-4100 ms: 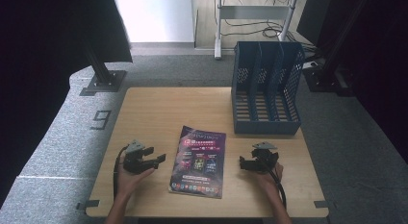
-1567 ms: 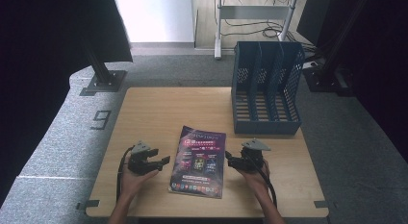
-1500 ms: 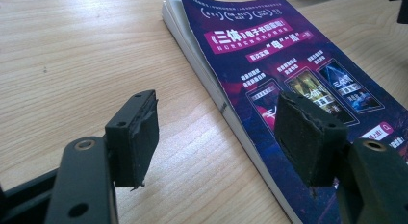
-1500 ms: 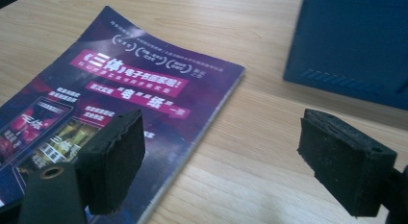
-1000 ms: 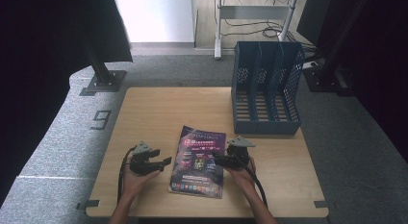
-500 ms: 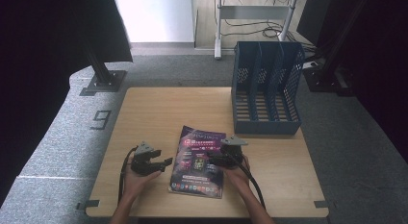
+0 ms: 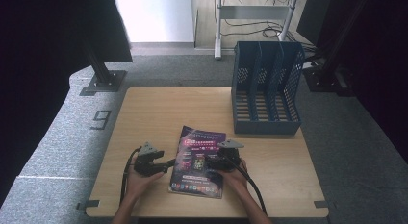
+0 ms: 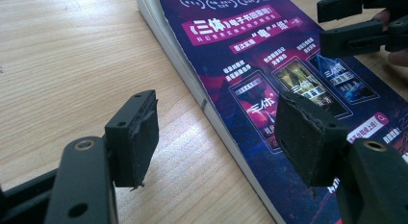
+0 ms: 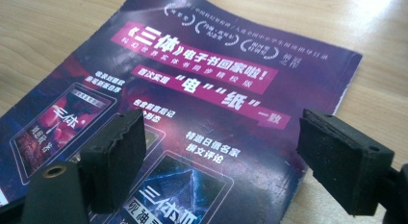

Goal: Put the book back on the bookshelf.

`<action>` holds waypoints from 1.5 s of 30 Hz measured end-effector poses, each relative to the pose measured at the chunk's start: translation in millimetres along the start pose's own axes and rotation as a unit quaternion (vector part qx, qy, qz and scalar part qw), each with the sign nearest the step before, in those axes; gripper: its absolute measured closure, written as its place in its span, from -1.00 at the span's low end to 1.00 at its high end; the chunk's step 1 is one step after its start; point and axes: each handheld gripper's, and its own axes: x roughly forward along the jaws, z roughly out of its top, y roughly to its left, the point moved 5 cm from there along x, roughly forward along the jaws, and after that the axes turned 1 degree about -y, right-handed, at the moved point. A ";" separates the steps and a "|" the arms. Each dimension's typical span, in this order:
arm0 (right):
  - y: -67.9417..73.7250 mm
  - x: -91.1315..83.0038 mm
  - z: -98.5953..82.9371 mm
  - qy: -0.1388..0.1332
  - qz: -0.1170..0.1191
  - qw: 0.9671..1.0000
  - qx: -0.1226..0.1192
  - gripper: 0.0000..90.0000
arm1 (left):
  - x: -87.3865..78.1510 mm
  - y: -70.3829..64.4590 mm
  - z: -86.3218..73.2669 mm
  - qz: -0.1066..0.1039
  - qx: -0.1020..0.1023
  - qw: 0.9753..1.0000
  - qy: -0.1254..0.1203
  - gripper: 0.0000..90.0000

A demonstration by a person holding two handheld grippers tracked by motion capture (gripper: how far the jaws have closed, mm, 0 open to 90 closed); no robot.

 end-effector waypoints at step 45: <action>-9.5 6.5 -8.1 0.019 -0.031 0.999 0.003 -0.59 | 32.2 -3.9 9.1 0.006 -0.006 1.000 0.019 -0.32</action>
